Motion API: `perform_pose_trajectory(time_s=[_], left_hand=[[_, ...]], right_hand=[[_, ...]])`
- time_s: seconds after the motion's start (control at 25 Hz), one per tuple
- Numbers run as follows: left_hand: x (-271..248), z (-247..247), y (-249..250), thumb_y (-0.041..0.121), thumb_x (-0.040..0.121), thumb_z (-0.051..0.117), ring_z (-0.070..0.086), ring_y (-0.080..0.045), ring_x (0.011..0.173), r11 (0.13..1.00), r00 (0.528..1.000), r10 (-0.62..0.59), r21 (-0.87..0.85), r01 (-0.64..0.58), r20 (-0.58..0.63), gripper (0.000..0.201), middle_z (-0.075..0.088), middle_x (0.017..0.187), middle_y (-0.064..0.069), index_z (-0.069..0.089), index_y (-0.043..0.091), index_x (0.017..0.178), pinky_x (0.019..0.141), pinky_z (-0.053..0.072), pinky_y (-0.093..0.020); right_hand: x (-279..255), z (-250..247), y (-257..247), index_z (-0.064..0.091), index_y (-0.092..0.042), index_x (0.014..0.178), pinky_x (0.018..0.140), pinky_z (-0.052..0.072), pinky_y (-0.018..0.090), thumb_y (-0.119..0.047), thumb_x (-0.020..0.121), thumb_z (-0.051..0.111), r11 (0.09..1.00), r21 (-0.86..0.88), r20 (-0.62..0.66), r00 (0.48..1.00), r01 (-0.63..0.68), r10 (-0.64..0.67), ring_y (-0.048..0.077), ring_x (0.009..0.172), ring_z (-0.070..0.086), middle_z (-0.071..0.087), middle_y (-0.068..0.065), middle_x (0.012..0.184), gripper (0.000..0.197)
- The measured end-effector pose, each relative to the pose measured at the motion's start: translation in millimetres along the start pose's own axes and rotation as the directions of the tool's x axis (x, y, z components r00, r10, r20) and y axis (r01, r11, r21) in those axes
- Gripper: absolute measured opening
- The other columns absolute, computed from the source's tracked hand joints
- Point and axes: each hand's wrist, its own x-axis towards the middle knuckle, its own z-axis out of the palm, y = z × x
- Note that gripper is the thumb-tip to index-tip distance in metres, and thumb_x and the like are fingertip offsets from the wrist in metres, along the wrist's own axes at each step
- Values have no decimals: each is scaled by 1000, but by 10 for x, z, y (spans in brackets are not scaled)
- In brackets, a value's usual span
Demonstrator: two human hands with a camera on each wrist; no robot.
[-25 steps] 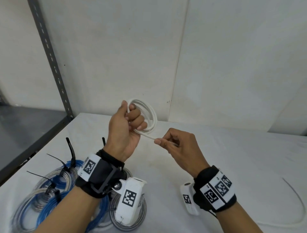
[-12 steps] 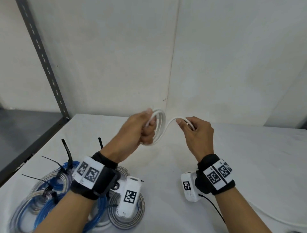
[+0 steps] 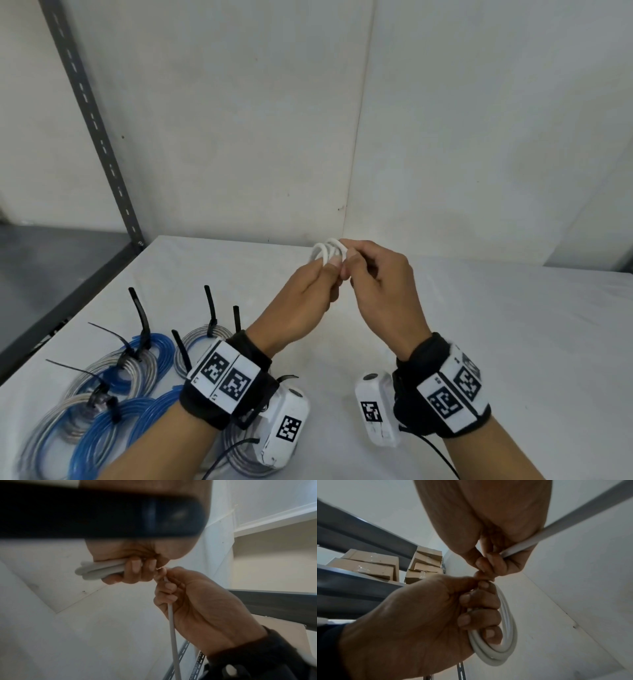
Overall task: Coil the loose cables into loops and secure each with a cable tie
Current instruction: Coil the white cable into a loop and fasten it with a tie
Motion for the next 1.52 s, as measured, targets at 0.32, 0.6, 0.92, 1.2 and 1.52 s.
perform_pose_trajectory(time_s=[0.32, 0.6, 0.92, 1.2, 1.52], left_hand=[[41, 17, 80, 42, 111, 24, 45, -10, 66, 950, 978, -72, -314, 7, -197, 43, 44, 73, -4, 50, 15, 88, 66, 44, -17], [68, -220, 168, 41, 109, 36, 46, -13, 54, 697, 956, -165, -714, -60, -242, 33, 43, 69, 2, 46, 18, 87, 54, 31, -32], [50, -222, 267, 35, 109, 40, 37, -9, 50, 475, 982, -81, -873, -111, -169, 31, 35, 60, 6, 47, 15, 86, 58, 44, -23], [42, -579, 295, 38, 107, 36, 6, -10, 41, 343, 974, -175, -937, -74, -142, 43, 11, 48, 10, 40, 21, 67, 43, 18, -20], [10, -385, 234, 44, 103, 40, 8, -9, 42, 714, 995, -82, -693, 99, 57, 43, 15, 49, 11, 40, 21, 67, 44, 12, -25]], right_hand=[[-92, 39, -154, 70, -16, 125, 71, 57, 27, -16, 104, 54, 990, 4, 127, 981, 144, -144, 10, 81, 70, 73, -12, 88, 27], [-187, 197, -178, 73, -14, 101, 56, 47, 28, -19, 98, 67, 989, 131, 212, 972, 73, -100, 16, 64, 64, 71, -5, 75, 8], [-120, 36, -238, 66, -14, 81, 54, 46, 37, -26, 90, 76, 987, 148, 166, 983, 59, -83, 24, 59, 60, 69, -1, 66, 18], [33, -287, 52, 70, -23, 68, 52, 34, 26, -59, 77, 72, 981, -192, 169, 984, -31, 64, 4, 51, 42, 54, -11, 52, 37], [146, -376, 176, 59, -12, 66, 52, 33, 28, -61, 78, 76, 870, -371, -191, 943, -326, 272, 9, 53, 48, 55, -7, 56, 54]])
